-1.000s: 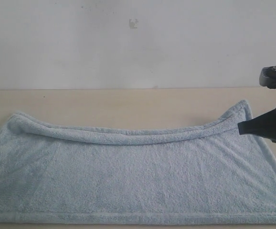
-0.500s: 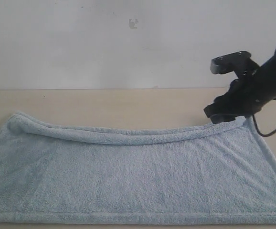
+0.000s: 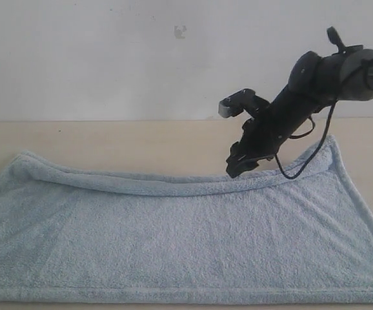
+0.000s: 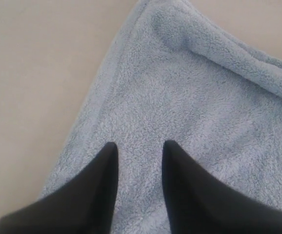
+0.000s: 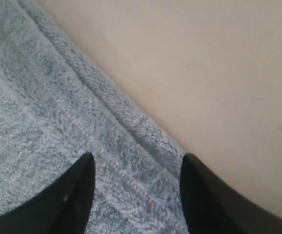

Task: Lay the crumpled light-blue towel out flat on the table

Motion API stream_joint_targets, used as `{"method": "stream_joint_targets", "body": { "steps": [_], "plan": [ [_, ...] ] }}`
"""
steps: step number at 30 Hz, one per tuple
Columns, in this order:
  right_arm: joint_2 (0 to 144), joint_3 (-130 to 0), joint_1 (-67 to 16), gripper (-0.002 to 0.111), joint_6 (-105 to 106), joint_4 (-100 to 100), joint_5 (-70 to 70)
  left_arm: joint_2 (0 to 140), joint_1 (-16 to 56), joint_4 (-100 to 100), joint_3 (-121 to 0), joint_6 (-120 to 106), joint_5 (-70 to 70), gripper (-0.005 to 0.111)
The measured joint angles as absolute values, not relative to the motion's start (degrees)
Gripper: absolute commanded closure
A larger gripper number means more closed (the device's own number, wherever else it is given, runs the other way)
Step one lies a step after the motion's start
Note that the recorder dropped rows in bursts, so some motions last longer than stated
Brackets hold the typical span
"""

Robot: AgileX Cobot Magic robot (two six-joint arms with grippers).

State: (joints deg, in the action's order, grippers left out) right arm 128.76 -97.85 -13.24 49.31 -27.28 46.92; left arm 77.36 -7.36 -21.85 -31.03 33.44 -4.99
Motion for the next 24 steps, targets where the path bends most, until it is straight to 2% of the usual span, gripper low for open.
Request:
{"method": "stream_joint_targets", "body": {
  "steps": [9, 12, 15, 17, 18, 24],
  "plan": [
    [132.5, -101.5, -13.9, 0.057, 49.7, -24.6, 48.6, 77.4, -7.4, -21.0, -31.0, 33.6, -4.3, 0.076],
    [132.7, -101.5, -13.9, 0.070, 50.3, -24.4, 49.3, 77.4, -7.4, -21.0, -31.0, 33.6, -4.2, 0.076],
    [132.7, -101.6, -13.9, 0.093, 50.4, -23.8, 50.1, 77.4, -7.4, -21.0, -31.0, 33.6, -4.2, 0.076],
    [132.7, -101.6, -13.9, 0.105, 50.6, -23.3, 50.8, 77.4, -7.4, -21.0, -31.0, 33.6, -4.1, 0.076],
    [132.7, -101.6, -13.9, 0.108, 50.7, -23.1, 51.0, 77.4, -7.4, -21.0, -31.0, 33.6, -4.1, 0.076],
    [132.7, -101.6, -13.9, 0.108, 50.7, -22.9, 50.6, 77.4, -7.4, -20.9, -31.0, 33.6, -4.1, 0.076]
  ]
}}
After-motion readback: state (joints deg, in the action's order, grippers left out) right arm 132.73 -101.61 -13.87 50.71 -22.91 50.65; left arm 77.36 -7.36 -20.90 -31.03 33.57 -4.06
